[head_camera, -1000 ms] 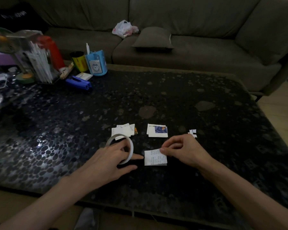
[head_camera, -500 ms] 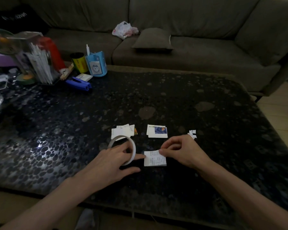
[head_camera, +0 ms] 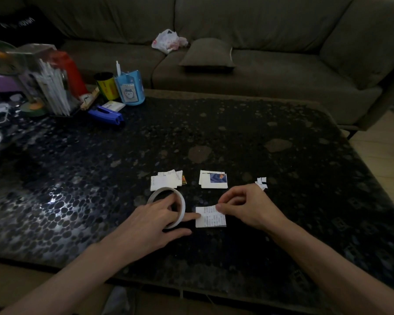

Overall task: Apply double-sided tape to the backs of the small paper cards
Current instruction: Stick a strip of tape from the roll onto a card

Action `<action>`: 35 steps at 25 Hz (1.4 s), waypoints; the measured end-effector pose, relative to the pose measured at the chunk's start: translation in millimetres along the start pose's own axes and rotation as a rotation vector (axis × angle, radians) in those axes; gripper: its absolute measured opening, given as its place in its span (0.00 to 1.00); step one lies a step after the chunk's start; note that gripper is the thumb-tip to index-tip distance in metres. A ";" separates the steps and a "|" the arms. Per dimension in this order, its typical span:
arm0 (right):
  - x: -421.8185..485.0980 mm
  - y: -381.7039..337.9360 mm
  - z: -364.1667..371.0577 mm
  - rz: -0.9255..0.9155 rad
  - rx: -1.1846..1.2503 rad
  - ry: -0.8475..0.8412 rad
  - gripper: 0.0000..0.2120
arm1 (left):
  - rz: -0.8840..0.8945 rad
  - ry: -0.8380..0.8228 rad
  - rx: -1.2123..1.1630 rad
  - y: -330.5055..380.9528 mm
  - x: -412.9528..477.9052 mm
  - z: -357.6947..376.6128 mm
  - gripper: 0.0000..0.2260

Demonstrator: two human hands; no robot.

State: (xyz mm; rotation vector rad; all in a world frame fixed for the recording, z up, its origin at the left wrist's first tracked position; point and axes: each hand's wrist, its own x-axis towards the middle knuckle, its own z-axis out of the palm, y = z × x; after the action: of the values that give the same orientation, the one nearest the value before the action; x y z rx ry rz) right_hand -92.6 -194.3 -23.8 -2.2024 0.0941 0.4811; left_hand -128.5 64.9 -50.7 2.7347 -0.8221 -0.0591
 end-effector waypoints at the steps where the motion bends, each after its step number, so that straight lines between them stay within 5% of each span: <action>1: -0.3 -0.5 0.3 0.001 -0.004 0.001 0.05 | -0.001 -0.002 -0.003 0.3 0.4 0.0 0.22; 18: -3.3 -1.9 2.4 -0.031 -0.058 0.052 0.05 | -0.011 -0.058 0.004 2.9 2.2 -3.2 0.23; 26: -13.7 -10.0 28.1 -0.106 -0.376 0.204 0.23 | -0.029 -0.102 0.040 3.2 7.1 -7.7 0.25; 35: -3.0 -7.0 17.6 -0.027 -0.288 0.180 0.18 | -0.055 -0.078 0.007 5.9 11.2 -9.4 0.18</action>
State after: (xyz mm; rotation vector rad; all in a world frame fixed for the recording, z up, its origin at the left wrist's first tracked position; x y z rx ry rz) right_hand -99.2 -176.7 -27.3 -2.5237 0.0960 0.2936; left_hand -121.1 56.5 -39.6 2.7773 -0.7685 -0.1756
